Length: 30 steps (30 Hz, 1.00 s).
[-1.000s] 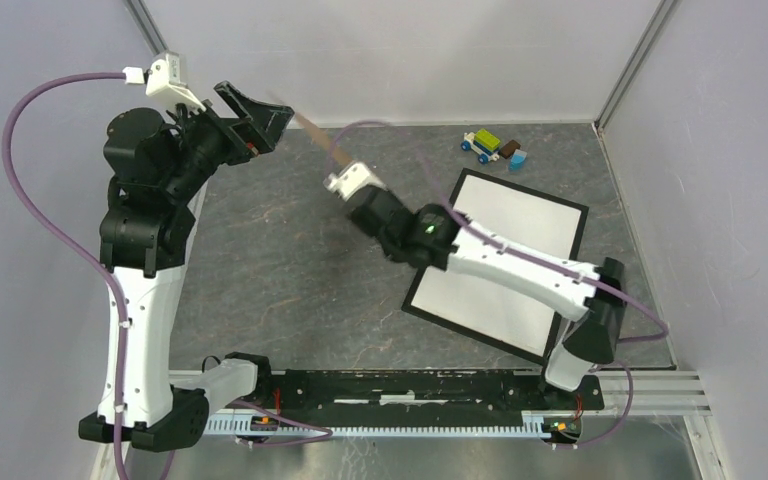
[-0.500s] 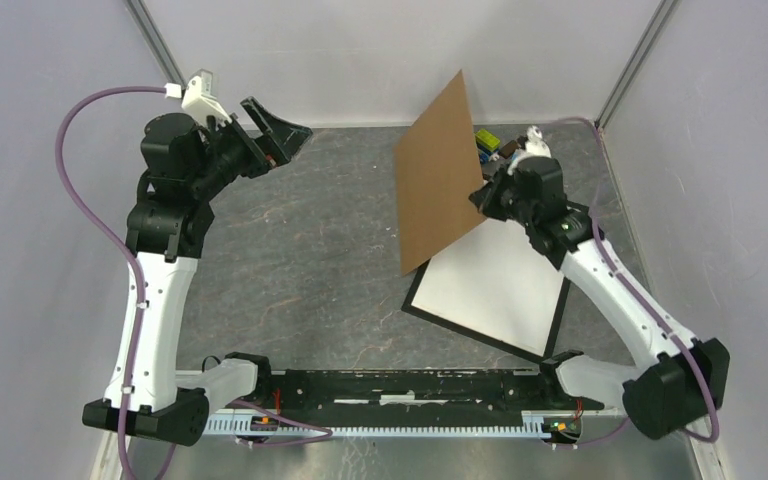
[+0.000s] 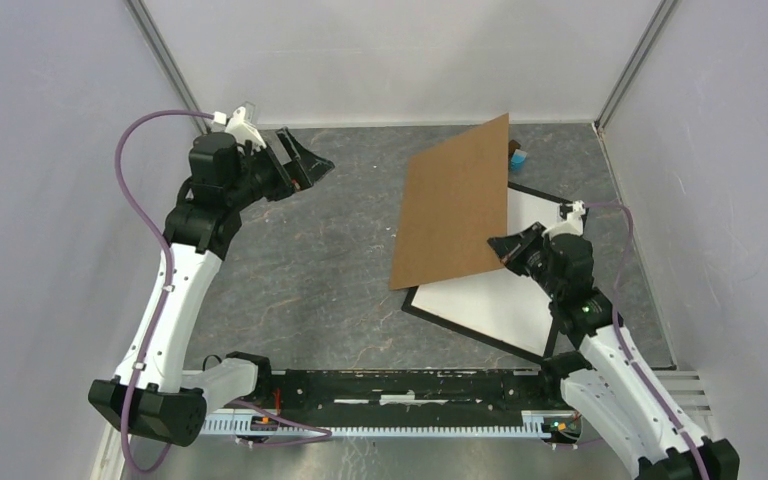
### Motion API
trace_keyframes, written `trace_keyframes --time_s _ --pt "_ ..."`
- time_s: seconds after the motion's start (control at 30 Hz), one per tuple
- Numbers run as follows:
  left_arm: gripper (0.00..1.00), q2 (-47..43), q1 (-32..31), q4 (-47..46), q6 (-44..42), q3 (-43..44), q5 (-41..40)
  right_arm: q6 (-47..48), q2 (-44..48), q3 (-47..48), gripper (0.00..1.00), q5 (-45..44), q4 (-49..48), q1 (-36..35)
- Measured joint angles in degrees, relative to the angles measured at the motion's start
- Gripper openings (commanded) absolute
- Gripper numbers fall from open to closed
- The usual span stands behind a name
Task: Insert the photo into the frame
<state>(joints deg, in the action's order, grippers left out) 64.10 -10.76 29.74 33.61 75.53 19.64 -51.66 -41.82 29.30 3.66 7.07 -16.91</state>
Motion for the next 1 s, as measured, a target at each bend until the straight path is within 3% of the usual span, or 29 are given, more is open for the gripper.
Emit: trace_keyframes --time_s 0.3,1.0 --pt "0.99 0.04 -1.57 -1.25 -0.04 -4.72 -0.31 -1.11 11.37 -6.54 0.0 -2.27 2.21 0.15" --pt "0.99 1.92 -2.78 -4.15 -0.48 -10.36 -1.66 -4.2 24.65 -6.47 0.0 -9.92 19.3 0.13"
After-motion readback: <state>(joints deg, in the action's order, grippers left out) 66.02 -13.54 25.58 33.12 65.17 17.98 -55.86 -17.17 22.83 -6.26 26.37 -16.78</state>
